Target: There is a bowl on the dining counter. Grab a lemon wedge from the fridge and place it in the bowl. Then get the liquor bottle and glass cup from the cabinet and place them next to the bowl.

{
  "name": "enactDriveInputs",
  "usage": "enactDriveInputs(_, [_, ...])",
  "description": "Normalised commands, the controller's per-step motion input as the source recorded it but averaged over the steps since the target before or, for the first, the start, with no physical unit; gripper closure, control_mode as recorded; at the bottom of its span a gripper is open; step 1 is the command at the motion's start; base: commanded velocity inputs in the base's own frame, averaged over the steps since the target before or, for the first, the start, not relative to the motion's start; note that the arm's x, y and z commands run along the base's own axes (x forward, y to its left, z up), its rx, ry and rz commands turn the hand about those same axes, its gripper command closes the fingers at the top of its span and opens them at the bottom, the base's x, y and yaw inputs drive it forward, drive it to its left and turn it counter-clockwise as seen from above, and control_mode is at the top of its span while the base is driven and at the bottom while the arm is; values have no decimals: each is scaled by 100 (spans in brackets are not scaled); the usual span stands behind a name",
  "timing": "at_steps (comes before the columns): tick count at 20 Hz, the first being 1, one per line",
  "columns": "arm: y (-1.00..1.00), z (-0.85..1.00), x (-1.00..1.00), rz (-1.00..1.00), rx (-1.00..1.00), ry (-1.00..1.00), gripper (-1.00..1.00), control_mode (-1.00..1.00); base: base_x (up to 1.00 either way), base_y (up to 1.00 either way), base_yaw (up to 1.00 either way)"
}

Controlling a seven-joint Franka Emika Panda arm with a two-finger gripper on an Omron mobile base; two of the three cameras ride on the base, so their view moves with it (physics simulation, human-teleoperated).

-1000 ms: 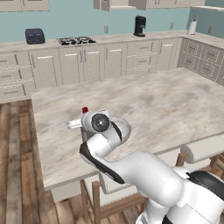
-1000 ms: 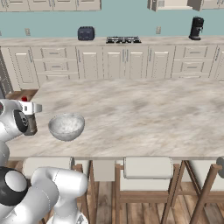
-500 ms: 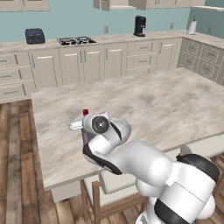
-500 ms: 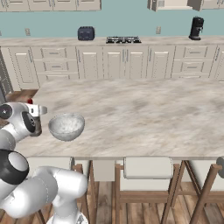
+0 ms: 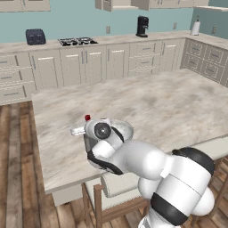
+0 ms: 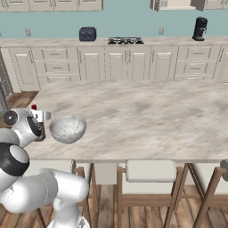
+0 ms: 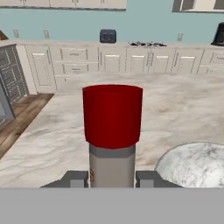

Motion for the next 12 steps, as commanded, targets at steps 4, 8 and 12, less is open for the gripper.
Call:
enactDriveInputs(4, [1, -20, 10, 0, 0, 0, 100, -100, 0, 0, 0])
enactDriveInputs(8, [6, -19, 7, 0, 0, 0, 100, -100, 0, 0, 0])
enactDriveInputs(12, [8, -16, 5, 0, 0, 0, 100, -100, 0, 0, 0])
